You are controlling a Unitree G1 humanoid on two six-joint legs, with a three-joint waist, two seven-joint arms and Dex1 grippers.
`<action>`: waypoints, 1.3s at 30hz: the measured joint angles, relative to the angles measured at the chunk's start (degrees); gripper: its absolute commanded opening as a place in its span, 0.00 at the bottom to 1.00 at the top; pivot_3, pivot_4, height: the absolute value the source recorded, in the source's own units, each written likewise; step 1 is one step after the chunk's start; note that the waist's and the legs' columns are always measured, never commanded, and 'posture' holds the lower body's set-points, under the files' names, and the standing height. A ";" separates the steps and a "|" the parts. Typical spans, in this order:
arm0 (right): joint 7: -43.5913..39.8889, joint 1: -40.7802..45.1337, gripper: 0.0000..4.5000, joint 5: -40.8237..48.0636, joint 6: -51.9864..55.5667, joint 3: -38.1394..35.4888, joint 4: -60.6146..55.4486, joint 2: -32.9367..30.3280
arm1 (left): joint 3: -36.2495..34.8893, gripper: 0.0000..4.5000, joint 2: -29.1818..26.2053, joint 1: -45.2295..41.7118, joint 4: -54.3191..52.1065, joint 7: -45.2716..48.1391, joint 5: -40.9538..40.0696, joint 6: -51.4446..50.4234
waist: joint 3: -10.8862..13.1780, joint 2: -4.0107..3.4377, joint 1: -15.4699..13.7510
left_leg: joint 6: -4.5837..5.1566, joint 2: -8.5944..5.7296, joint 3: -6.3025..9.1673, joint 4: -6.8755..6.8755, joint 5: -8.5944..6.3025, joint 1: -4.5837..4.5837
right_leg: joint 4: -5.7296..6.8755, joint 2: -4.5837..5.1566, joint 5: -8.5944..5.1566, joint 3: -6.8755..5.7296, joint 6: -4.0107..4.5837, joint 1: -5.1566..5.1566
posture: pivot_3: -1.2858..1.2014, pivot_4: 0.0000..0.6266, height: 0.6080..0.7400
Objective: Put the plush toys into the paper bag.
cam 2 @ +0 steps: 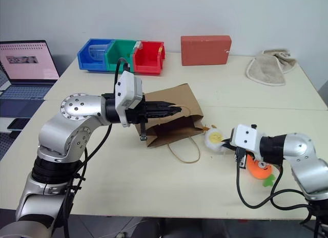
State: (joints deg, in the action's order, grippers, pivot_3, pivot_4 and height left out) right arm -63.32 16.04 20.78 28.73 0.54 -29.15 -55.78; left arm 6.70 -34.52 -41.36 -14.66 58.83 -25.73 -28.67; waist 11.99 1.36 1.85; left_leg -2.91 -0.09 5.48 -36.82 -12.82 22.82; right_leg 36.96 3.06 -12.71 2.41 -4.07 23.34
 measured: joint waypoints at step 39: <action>33.10 14.55 0.69 -34.04 -8.86 22.06 22.31 32.84 | -1.49 0.00 -1.32 -0.14 -3.77 0.66 -8.33 -7.53 | -0.01 0.01 0.08 | -0.01 -0.04 0.04 0.04 0.00 0.07 | 0.05 -0.01 -0.01 0.01 0.04 0.13 | 0.52 0.24 1.00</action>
State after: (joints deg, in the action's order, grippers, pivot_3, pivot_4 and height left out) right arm -30.22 30.59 -13.26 19.87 22.61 -6.84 -22.94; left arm 5.21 -35.84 -41.50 -18.43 59.49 -34.06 -36.20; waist 11.98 1.37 1.93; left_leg -2.92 -0.13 5.51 -36.78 -12.81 22.89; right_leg 37.01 3.05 -12.72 2.42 -4.03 23.47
